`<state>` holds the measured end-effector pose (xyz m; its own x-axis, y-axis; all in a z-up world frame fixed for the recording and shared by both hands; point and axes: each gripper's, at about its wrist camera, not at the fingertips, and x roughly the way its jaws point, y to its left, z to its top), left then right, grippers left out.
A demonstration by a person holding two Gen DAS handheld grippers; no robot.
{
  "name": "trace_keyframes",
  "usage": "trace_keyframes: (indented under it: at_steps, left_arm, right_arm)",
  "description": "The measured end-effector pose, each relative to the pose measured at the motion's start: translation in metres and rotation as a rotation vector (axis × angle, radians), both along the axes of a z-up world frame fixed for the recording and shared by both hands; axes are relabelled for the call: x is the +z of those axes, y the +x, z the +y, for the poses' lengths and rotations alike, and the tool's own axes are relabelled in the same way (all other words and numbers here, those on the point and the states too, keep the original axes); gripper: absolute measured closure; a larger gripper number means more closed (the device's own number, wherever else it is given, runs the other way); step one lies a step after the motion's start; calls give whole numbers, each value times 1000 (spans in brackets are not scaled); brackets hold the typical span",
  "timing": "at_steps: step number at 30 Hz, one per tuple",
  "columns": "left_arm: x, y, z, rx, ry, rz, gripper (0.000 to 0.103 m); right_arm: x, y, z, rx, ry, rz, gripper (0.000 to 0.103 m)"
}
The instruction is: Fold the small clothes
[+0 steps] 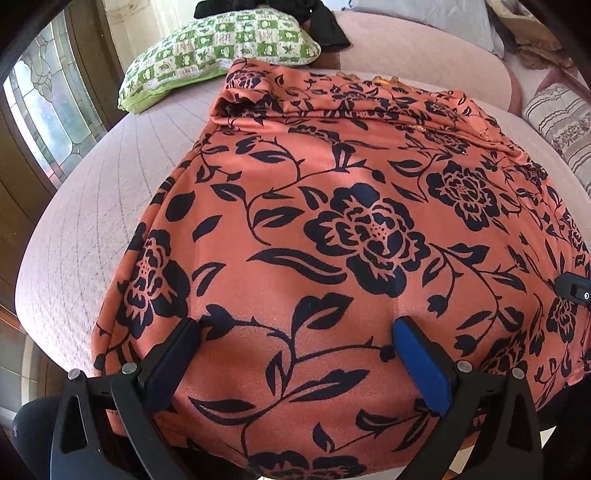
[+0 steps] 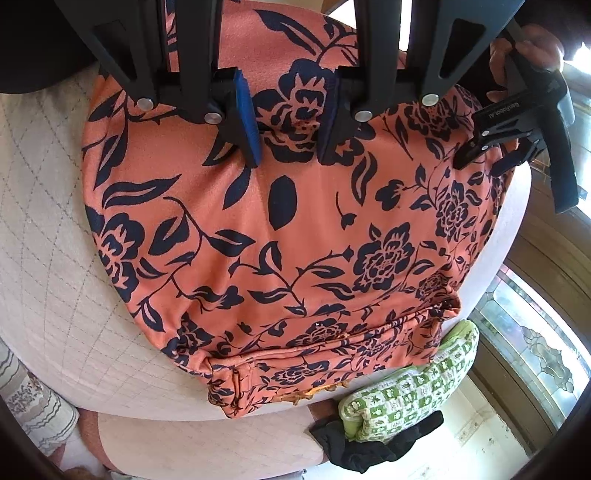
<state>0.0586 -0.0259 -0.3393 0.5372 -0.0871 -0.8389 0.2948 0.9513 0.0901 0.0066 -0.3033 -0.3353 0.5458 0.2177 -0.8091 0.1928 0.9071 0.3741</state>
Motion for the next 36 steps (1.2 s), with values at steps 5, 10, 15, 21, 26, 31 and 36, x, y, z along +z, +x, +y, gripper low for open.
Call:
trace_keyframes:
  at_steps: [5,10,15,21,26,31,36]
  left_arm:
    - [14,1,-4,-6,21,-60,0]
    - [28,-3,-10,3,64,-189,0]
    - [11,10,-12,13,96,-119,0]
    - [4,19,3,51,-36,-54,0]
    - [4,17,0,39,-7,-76,0]
    - [2,12,1,32,-12,-68,0]
    - [1,9,2,19,-10,-68,0]
  right_arm:
    - [20,14,8,30,-5,-9,67]
    - [34,41,17,21,-75,-31,67]
    - [22,73,13,-23,-53,26,67]
    - [7,77,15,-20,-31,40,60]
    - [5,69,22,-11,-45,45,59]
    - [5,58,28,1,-74,45,59]
    - [4,54,24,-1,-49,46,59]
